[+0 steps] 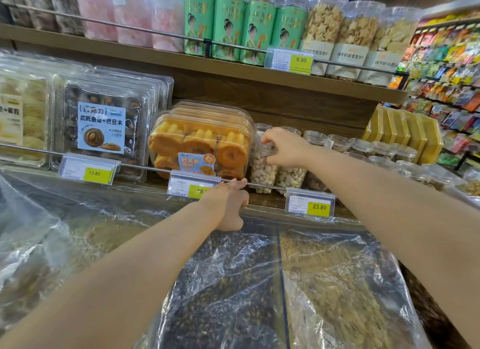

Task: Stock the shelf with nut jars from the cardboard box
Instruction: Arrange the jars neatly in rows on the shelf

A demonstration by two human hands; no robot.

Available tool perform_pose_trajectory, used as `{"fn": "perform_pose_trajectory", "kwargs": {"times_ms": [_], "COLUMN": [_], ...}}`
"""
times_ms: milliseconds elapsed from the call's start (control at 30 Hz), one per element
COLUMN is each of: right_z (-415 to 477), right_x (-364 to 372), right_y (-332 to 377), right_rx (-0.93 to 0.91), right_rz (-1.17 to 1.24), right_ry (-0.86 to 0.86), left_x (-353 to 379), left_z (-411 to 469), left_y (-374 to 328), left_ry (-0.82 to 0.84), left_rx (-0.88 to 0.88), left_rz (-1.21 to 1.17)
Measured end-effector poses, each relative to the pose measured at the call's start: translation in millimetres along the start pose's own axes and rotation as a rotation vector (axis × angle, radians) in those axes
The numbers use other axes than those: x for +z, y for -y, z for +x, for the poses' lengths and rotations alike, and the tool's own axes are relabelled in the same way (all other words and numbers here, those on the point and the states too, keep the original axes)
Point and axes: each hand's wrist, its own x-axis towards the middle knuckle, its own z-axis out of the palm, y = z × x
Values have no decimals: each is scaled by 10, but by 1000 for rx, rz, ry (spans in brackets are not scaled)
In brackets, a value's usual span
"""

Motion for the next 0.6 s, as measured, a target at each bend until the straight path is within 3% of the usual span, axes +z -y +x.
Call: {"fn": "perform_pose_trajectory", "kwargs": {"times_ms": [167, 333, 433, 600], "right_z": [-79, -39, -19, 0], "right_x": [-110, 34, 116, -6], "right_y": [-60, -14, 28, -16], "right_rx": [2, 111, 104, 21], "right_rz": [215, -84, -162, 121], "right_ry": [96, -130, -162, 9], "left_x": [4, 41, 68, 36], "left_z": [13, 33, 38, 27], "left_y": [1, 20, 31, 3], "left_ry": [0, -17, -39, -29], "left_rx": [-9, -16, -27, -12], "left_rz": [5, -12, -25, 18]}}
